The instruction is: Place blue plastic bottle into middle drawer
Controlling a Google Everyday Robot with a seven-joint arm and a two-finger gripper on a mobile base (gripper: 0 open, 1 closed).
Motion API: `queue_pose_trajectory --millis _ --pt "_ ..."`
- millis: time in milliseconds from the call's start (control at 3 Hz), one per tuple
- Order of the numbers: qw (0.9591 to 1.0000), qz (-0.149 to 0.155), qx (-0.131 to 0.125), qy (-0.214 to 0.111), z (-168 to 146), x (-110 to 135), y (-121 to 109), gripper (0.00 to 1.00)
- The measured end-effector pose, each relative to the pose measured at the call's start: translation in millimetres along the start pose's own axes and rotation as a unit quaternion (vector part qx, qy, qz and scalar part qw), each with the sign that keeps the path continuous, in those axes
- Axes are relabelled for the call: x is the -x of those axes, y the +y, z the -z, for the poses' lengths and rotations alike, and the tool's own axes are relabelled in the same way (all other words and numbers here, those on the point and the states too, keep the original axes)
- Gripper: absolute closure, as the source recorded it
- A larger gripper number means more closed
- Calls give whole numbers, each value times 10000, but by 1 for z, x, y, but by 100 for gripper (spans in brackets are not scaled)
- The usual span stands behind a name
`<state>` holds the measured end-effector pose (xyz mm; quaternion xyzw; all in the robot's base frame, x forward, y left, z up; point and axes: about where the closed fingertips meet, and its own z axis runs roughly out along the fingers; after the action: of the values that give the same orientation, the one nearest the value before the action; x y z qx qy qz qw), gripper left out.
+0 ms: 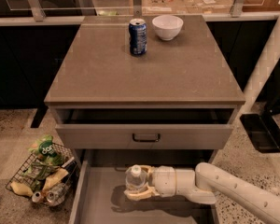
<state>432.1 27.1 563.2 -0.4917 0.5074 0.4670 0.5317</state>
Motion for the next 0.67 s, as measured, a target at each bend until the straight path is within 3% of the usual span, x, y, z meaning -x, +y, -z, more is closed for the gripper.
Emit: queue_pose_trajectory --millis 333,667 --pt "10000 -8 9 6 -9 -6 -3 100" --pt "9999 16 59 -85 -32 -27 -7 100"
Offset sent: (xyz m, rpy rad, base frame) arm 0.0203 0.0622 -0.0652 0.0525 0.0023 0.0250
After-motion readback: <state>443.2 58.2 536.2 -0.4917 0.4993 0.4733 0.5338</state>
